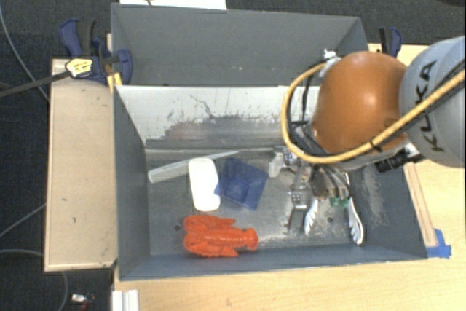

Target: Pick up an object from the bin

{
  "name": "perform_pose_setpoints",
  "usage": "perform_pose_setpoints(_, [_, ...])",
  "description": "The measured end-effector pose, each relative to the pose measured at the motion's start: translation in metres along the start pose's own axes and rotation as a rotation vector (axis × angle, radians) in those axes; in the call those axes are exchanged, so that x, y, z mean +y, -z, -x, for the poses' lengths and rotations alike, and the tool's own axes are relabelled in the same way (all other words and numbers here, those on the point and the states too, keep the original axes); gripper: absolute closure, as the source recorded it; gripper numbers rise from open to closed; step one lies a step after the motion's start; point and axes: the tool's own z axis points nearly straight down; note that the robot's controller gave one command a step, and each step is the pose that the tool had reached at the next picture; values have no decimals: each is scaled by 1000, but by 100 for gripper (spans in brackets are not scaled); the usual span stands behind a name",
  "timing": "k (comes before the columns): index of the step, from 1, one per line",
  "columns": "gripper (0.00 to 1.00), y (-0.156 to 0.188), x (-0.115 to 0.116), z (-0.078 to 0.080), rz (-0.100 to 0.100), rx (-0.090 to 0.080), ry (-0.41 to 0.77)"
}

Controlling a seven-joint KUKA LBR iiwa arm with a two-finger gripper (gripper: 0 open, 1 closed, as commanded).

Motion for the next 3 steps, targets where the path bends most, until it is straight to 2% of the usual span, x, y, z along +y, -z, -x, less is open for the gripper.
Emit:
perform_pose_setpoints(1, [0, 4, 0, 2, 1, -8, -3])
perform_pose_setpoints(2, [0, -20, -22, 0, 1, -12, 155])
perform_pose_setpoints(3, [0, -38, -70, 12, 1, -12, 35])
